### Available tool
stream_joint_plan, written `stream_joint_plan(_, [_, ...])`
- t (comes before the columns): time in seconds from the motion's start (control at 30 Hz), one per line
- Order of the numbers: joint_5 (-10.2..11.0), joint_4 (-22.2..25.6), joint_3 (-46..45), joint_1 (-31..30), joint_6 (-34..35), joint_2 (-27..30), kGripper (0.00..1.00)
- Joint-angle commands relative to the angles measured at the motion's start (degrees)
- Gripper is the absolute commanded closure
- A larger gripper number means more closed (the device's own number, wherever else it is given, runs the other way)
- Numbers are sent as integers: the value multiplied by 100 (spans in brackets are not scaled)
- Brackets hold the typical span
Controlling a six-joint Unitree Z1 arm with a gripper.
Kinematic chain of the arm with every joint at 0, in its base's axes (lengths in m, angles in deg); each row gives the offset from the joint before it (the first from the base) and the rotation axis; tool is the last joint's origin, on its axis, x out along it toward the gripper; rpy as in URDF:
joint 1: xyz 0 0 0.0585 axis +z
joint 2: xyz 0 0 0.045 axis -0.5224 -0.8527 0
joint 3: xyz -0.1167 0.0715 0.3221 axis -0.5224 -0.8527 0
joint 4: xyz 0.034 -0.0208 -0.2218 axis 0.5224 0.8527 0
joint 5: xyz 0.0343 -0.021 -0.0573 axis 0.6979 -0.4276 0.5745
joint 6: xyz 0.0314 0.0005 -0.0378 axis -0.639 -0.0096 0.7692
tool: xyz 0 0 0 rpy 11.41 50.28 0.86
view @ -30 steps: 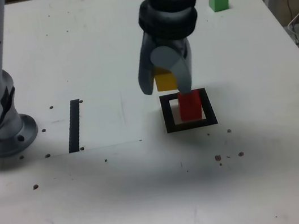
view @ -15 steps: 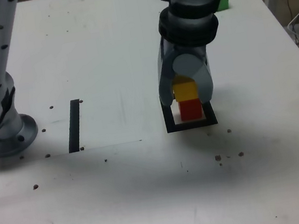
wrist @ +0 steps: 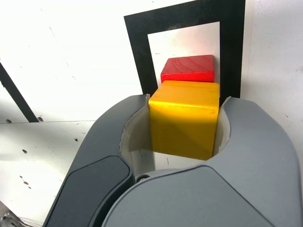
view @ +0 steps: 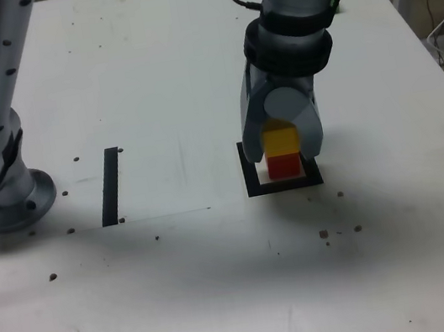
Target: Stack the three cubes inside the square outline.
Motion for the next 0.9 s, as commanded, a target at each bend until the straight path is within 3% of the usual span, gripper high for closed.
stream_joint_plan(0.0, [5,9,14,-10,-19,-27,66])
stream_joint_plan(0.2, [33,-43,-29,-9,-163,-22,11])
stream_joint_plan(0.27, [36,-50,-43,-9,-174,-21,2])
stream_joint_plan(0.87, [0,-55,-191,2,-223,-17,1])
